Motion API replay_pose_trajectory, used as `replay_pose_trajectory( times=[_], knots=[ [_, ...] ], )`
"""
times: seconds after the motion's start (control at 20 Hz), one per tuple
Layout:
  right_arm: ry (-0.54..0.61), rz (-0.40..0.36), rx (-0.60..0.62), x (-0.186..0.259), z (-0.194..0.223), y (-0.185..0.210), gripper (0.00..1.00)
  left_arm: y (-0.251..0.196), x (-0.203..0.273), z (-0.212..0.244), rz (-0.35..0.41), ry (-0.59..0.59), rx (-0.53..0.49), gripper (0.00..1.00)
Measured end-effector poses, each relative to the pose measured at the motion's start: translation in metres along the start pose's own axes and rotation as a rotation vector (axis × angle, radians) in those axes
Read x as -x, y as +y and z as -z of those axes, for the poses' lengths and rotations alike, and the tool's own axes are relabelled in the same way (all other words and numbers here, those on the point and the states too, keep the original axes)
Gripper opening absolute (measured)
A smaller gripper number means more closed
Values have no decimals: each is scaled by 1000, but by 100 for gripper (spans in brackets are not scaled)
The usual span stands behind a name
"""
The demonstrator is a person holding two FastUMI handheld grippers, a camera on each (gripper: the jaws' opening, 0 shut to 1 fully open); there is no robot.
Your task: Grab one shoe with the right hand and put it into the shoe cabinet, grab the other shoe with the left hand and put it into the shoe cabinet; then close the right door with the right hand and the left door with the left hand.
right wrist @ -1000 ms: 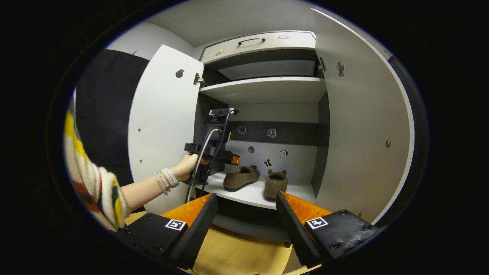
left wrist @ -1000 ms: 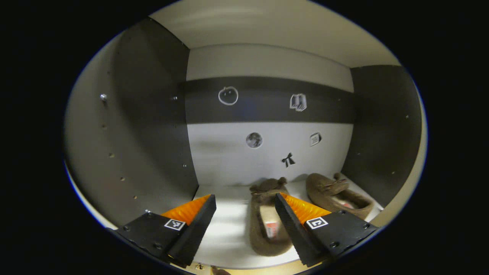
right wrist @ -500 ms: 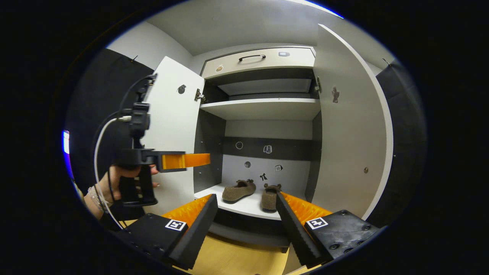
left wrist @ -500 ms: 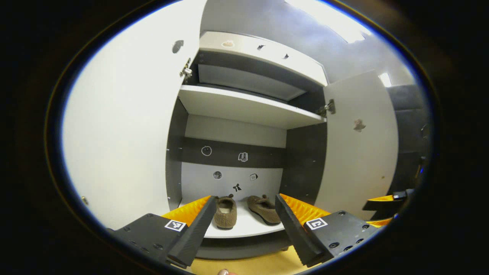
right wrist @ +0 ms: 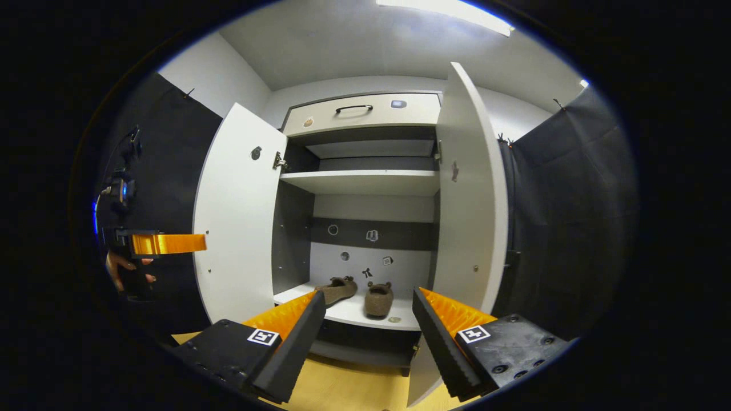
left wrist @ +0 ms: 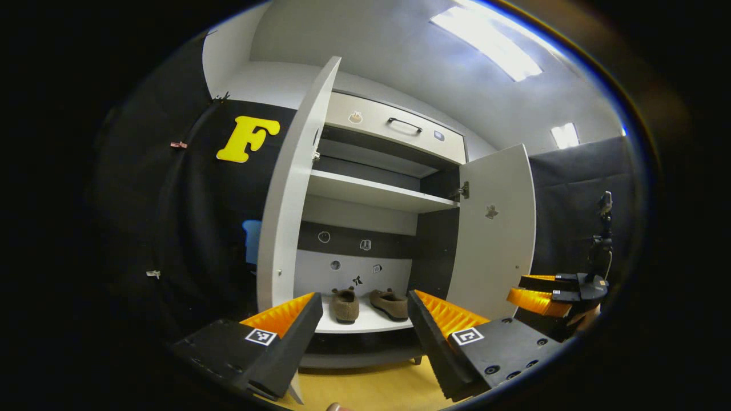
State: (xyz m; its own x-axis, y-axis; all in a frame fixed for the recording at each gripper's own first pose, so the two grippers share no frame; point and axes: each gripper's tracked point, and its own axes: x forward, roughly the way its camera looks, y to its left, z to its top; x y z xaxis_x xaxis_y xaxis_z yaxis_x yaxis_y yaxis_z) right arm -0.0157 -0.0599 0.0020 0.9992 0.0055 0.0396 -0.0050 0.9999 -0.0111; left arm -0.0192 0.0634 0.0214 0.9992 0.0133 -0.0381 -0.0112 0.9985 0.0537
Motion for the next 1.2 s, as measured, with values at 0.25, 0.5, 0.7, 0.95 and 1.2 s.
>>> replay_pose_trajectory(
  times=[0.25, 0.5, 0.7, 0.95, 1.2],
  knots=[
    [28, 172, 57, 36, 0, -68, 98, 30, 33, -9, -54, -21, 18, 95],
    [38, 242, 57, 38, 6, -135, 98, 32, 53, -18, -92, -12, -38, 95],
    [65, 197, -8, 12, 23, -170, 97, 19, 62, -22, -134, -6, -86, 95],
    [80, 45, -78, -16, 41, -166, 98, 5, 61, -22, -219, -12, -88, 95],
    [87, -94, -115, -26, 46, -155, 95, -7, 52, -15, -263, -18, -30, 95]
  ],
)
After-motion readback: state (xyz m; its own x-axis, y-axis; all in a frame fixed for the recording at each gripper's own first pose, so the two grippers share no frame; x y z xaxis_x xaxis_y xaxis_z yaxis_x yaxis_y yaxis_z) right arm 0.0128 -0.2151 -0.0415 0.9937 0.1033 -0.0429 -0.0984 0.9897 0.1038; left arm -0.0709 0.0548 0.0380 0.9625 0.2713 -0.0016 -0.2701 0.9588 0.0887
